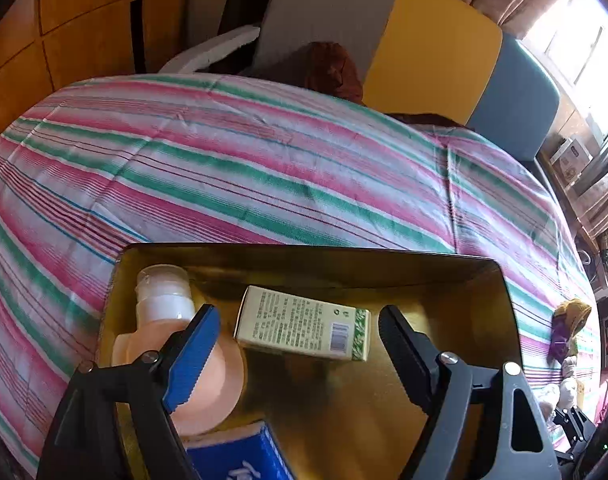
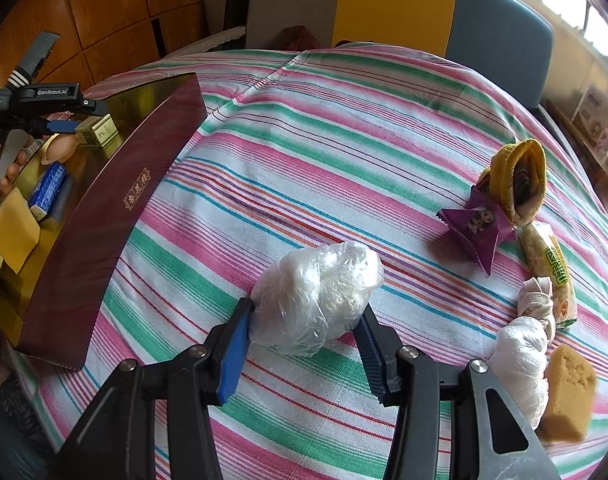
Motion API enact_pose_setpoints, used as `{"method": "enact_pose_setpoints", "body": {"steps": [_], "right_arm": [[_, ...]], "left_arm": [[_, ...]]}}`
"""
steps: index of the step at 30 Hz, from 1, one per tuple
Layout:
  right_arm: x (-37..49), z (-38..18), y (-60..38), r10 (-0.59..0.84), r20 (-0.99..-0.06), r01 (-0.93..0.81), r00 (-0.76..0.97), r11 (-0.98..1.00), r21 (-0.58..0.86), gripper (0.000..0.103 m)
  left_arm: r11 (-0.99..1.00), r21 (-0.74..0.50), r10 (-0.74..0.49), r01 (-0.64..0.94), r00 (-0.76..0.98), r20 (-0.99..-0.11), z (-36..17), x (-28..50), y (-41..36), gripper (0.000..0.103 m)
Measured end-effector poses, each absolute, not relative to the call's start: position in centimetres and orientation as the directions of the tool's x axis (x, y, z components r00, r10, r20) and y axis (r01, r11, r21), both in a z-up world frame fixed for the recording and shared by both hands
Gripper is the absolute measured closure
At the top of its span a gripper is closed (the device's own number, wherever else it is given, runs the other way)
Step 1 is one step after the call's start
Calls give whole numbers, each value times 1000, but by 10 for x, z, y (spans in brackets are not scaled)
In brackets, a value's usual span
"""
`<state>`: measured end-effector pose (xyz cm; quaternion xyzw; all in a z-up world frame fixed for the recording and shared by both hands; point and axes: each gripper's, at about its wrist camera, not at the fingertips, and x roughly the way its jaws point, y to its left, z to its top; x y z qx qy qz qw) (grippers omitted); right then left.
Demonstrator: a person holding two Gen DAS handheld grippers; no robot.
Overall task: Organize objects
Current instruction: 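Lower the green carton into the gold tray with the left gripper, then lower the plastic-wrapped bundle into the gold tray and open the right gripper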
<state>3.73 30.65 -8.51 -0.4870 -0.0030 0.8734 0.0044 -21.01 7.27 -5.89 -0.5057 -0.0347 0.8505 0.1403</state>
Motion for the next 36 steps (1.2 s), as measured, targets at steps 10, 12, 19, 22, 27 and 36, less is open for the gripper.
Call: {"method": "enact_pose_setpoints", "body": {"steps": [10,12,19,22,27,36], "right_arm": [[36,-86,304,24,-849,-5,-527,-1000,-25,52],[36,-86,303,27,-849,-7,-528,-1000,-27,52],[34,-78,299,20,-843,-20,-538,-1000,-12,52],[29,-56,284,-20,-817,-1,-577,-1000,25,52],[-4,-24,229,-152,-780,97,-607,-988,118,52],[-92,-30,119,-338,-791,173,-510,-941,290,52]], "left_arm": [[-954,-208,296,-216,-571,-766,-6,-127,47,20],[-956,-190,289,-225,-586,-757,-3,-105,42,20],[-958,-165,275,-233,-600,-751,-7,-54,22,20],[-962,-149,262,-229,-615,-744,-8,-43,14,20],[-965,-150,252,-213,-624,-740,-10,-34,-2,20],[-962,-222,274,-162,-626,-730,-20,-34,-33,20]]}}
